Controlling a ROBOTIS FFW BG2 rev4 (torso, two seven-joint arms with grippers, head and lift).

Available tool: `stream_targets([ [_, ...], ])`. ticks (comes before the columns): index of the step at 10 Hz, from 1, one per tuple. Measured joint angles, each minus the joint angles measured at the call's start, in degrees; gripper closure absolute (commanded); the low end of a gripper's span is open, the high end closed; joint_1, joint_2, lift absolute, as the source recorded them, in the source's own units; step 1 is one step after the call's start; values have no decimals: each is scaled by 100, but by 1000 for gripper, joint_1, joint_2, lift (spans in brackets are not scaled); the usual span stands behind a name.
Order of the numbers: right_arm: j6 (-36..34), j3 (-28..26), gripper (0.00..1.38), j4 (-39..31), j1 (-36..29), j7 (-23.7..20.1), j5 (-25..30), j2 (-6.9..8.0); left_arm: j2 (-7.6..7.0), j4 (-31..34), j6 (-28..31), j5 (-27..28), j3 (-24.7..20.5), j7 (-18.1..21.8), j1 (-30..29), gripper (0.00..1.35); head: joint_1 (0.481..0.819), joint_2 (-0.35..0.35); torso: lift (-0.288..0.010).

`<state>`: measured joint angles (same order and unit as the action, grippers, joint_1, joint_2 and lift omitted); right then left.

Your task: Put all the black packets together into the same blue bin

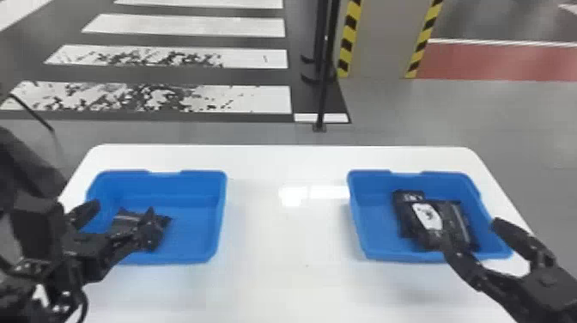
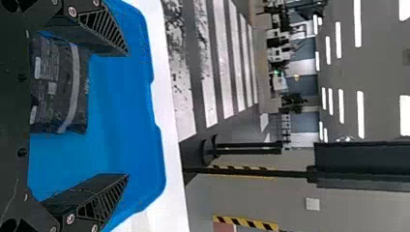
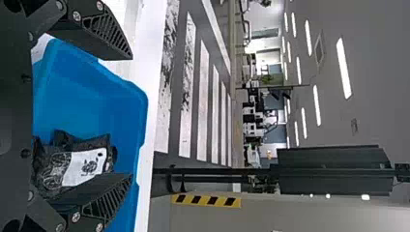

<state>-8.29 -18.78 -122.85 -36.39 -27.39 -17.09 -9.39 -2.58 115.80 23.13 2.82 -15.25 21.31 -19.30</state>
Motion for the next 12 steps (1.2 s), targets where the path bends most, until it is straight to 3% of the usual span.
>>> stream_targets([
  [2, -40, 125, 165, 65, 66, -58, -12, -43, -106, -327, 780, -77, -401, 518, 510, 140, 695, 71, -110],
  [4, -89, 234, 165, 135, 122, -81, -20, -80, -330, -1084, 1318, -222, -546, 1084, 1178, 140, 695, 90, -110],
  [8, -155, 277, 165, 189, 156, -118, -28, -88, -424, -1550, 2050, -346, -721, 1214, 1609, 140, 695, 112, -110],
  [12, -196, 324, 165, 268, 224, -187, -44, -100, -483, -2204, 1942, -188, -649, 1262, 1913, 140, 695, 118, -110],
])
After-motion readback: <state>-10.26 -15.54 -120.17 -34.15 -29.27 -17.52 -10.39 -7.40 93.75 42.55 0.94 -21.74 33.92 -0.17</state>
